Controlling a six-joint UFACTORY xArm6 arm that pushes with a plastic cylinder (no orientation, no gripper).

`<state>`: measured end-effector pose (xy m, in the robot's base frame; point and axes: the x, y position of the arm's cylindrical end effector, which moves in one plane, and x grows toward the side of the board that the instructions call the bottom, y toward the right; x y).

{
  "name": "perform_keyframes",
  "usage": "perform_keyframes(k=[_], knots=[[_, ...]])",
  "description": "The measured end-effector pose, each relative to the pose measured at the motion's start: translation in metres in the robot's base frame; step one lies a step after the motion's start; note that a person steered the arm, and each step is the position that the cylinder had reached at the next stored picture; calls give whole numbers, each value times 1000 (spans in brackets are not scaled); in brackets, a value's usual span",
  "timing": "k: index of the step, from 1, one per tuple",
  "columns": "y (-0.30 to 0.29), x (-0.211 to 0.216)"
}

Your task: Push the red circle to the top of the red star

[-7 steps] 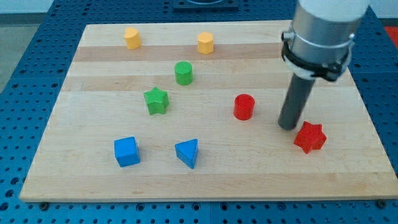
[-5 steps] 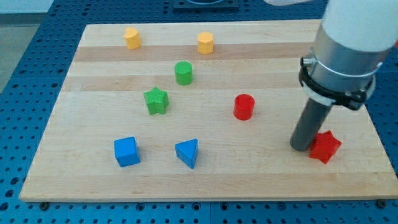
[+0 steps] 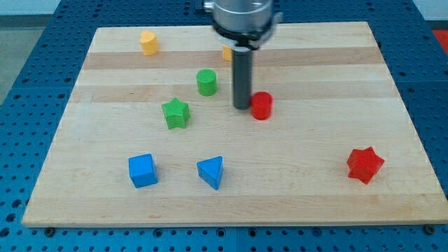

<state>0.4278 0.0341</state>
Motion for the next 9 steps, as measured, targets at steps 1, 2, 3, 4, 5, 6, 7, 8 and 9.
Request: perform_keyframes(k=[1,2,3,4,5,6,7,8,9], knots=[[41,26],[86,35],[51,7],[86,6],[143,34],[123,34],[83,40],[111,87],[185,94]])
